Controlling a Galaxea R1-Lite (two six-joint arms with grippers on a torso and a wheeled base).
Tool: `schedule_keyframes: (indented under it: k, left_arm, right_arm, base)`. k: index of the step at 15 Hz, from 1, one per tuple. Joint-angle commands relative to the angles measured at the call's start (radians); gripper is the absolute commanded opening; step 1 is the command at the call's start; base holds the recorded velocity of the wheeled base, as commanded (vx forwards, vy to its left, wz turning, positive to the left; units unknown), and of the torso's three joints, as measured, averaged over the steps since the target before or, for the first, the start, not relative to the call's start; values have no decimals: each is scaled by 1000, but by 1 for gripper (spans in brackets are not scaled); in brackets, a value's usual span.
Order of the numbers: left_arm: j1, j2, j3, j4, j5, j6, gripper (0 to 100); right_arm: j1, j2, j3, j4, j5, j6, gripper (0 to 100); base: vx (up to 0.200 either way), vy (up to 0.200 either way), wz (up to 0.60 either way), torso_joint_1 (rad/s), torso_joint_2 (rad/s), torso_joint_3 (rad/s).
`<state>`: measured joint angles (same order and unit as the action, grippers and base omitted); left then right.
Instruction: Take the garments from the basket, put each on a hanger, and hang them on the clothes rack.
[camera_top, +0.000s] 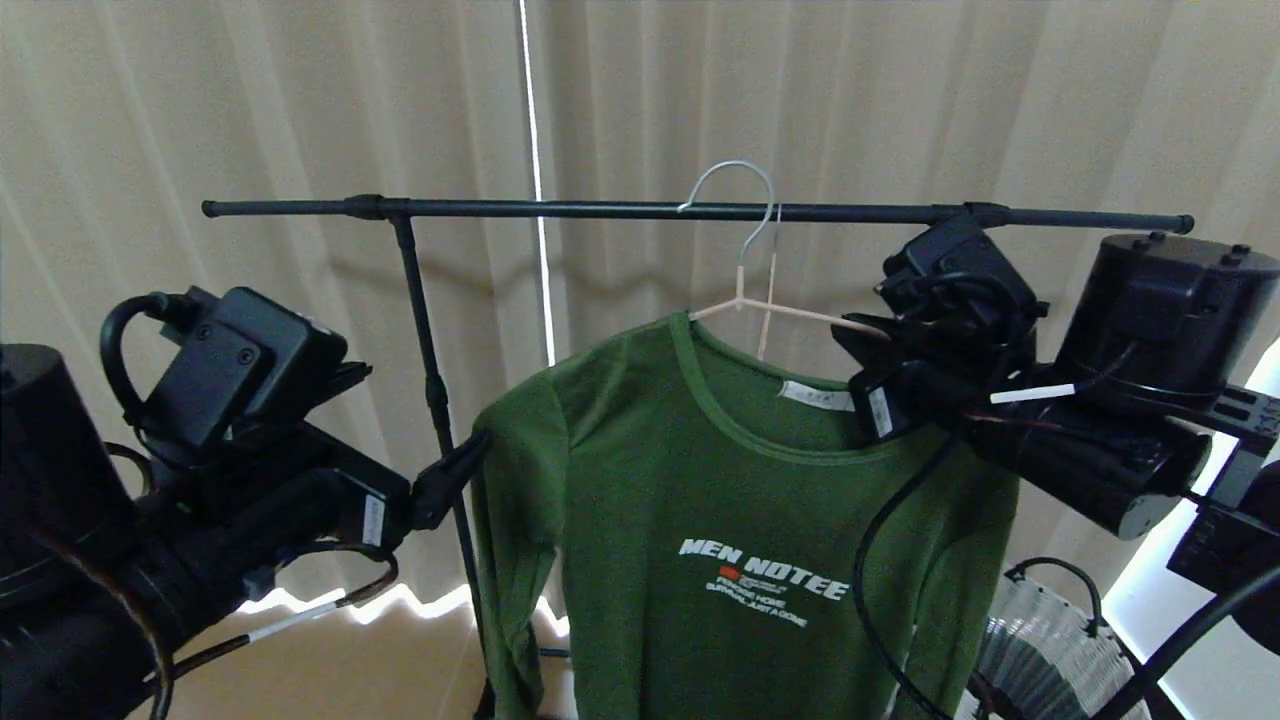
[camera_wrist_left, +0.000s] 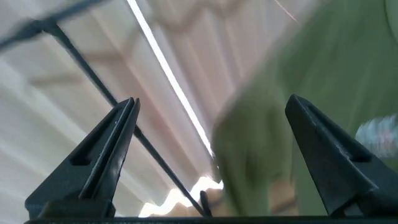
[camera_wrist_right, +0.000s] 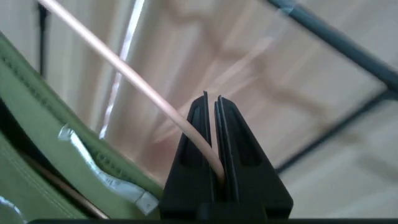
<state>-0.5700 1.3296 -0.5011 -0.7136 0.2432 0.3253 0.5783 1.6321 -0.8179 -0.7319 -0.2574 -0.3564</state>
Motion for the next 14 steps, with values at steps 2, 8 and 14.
schedule_keyframes:
  k: [2,8,14]
  left_arm:
    - [157,-24,64,5,-160,-17,100]
    - [199,65,85,-1,-260,-42,100]
    - [222,143,59,-10,-262,-51,100]
  right_arm:
    - [-12,-54,-3,0,1,25,0]
    - [-9,-86,-7,0,12,50,0]
    - [21,-94,-9,-1,14,51,0]
  base:
    - [0,0,0,0,0,0]
    - [0,0,0,0,0,0]
    - [0,0,0,0,0,0]
